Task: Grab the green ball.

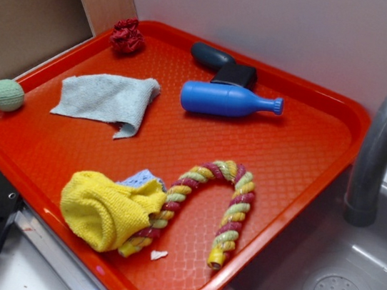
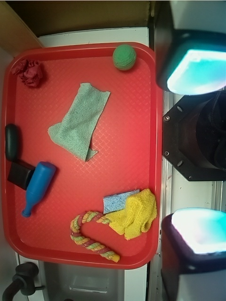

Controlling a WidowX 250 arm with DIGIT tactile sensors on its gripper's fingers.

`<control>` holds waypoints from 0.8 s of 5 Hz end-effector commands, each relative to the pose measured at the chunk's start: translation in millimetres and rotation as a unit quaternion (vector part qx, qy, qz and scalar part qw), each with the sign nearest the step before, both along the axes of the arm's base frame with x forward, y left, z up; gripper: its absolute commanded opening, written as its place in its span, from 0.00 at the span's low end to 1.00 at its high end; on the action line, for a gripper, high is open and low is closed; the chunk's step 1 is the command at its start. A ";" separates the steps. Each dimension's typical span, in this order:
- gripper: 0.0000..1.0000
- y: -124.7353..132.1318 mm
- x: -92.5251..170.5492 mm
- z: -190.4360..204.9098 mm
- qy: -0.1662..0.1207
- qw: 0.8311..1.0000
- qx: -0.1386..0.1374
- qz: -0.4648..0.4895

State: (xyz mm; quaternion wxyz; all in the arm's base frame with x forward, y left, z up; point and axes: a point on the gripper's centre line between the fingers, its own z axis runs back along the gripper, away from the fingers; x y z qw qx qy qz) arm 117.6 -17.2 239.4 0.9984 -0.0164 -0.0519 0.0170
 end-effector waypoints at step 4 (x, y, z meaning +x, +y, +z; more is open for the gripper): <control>1.00 98.3 25.1 -83.3 -0.007 0.959 0.061 0.277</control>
